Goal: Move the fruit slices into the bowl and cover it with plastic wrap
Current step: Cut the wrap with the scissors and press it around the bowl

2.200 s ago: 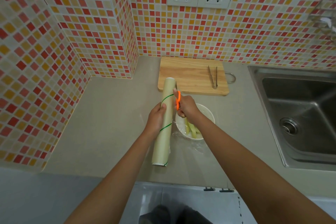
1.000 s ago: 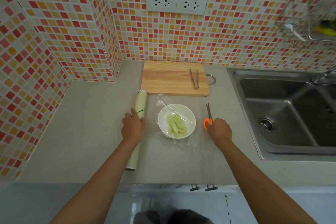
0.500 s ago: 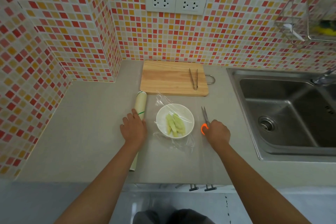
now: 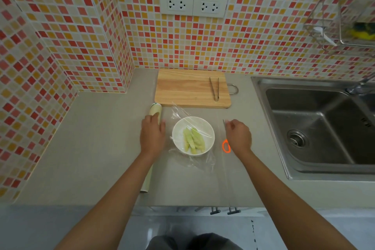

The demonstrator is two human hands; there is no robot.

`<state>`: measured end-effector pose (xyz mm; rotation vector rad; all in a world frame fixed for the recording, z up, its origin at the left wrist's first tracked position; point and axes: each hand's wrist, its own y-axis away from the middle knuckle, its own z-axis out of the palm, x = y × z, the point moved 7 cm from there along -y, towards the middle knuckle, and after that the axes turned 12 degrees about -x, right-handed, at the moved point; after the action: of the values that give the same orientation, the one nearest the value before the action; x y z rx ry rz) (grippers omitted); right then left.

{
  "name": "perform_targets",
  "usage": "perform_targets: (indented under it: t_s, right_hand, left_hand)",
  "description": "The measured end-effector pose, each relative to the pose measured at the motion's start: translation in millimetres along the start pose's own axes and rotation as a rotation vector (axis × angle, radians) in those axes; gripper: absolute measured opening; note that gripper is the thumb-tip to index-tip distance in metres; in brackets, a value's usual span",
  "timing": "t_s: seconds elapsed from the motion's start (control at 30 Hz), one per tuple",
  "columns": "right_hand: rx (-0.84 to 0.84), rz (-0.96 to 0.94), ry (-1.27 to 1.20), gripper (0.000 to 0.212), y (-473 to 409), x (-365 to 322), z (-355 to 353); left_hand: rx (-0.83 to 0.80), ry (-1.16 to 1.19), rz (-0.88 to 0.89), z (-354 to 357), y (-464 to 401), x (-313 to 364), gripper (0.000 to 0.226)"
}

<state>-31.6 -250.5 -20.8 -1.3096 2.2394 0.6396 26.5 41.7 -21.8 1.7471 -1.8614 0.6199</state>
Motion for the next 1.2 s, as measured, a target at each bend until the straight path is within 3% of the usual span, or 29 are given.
perform_targets:
  t_s: [0.1,0.2,0.4,0.53,0.77,0.93,1.2]
  right_hand:
    - [-0.085,-0.046,-0.510,0.034,-7.6,-14.7,17.1]
    - [-0.236,-0.006,-0.724,0.031,-10.6,-29.6,42.5]
    - [-0.263,0.014,-0.763,0.030,-7.0,-30.9,61.5]
    - [-0.236,0.022,-0.760,0.025,-14.2,-19.0,64.6]
    - [-0.306,0.023,-0.718,0.031,-22.7,-8.1,73.3]
    - [-0.272,0.040,-0.776,0.033,-21.3,-8.1,71.7]
    - [-0.227,0.034,-0.773,0.036,-21.8,-4.7,72.9]
  left_hand:
    - [-0.084,0.313,-0.124,21.4,-10.7,8.9,0.047]
    - [-0.182,0.518,-0.302,49.3,-12.4,7.8,0.047]
    - [-0.040,0.580,-0.291,56.7,-5.1,5.7,0.029]
    - [0.025,0.616,-0.254,63.3,-9.3,7.2,0.033]
    - [0.077,0.483,-0.178,64.7,-10.6,13.4,0.039]
    - [-0.004,0.576,-0.094,62.8,-19.0,11.0,0.039]
    - [-0.117,0.791,-0.226,72.5,-22.3,-1.8,0.030]
